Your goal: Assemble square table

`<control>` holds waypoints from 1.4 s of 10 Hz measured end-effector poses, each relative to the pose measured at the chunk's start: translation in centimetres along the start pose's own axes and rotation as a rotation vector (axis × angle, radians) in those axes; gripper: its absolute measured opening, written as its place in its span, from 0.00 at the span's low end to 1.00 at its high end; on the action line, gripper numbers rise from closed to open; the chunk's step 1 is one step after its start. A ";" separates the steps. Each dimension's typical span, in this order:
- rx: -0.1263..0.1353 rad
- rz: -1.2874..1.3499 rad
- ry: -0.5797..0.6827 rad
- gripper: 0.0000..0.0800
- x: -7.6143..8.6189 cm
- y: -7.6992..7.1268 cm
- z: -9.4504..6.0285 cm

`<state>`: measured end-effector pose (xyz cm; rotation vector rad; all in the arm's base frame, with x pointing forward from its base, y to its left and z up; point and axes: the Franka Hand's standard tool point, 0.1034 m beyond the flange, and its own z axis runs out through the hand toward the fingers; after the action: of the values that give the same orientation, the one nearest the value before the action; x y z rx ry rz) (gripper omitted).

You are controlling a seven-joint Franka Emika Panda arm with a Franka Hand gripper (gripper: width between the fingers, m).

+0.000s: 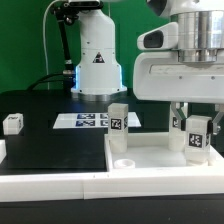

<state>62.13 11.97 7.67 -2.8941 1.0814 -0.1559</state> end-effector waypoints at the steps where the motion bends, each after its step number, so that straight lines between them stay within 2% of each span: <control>1: 0.001 0.120 -0.005 0.36 0.1 0.1 0.0; 4: 0.000 0.360 -0.015 0.36 0.1 0.1 0.0; 8: 0.003 0.515 -0.021 0.37 0.1 0.1 0.1; 9: 0.003 0.487 -0.021 0.37 0.1 0.1 0.1; 11: 0.004 0.425 -0.021 0.75 0.2 0.2 0.1; 12: 0.005 0.388 -0.021 0.79 0.2 0.2 0.1; 14: 0.008 0.154 -0.019 0.81 0.1 0.0 0.0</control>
Offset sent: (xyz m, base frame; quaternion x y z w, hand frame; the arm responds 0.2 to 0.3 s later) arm 0.0018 0.0047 -0.0017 -0.0173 -0.0189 0.2359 0.9714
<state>62.20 11.92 7.66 -2.7843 1.2908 -0.1261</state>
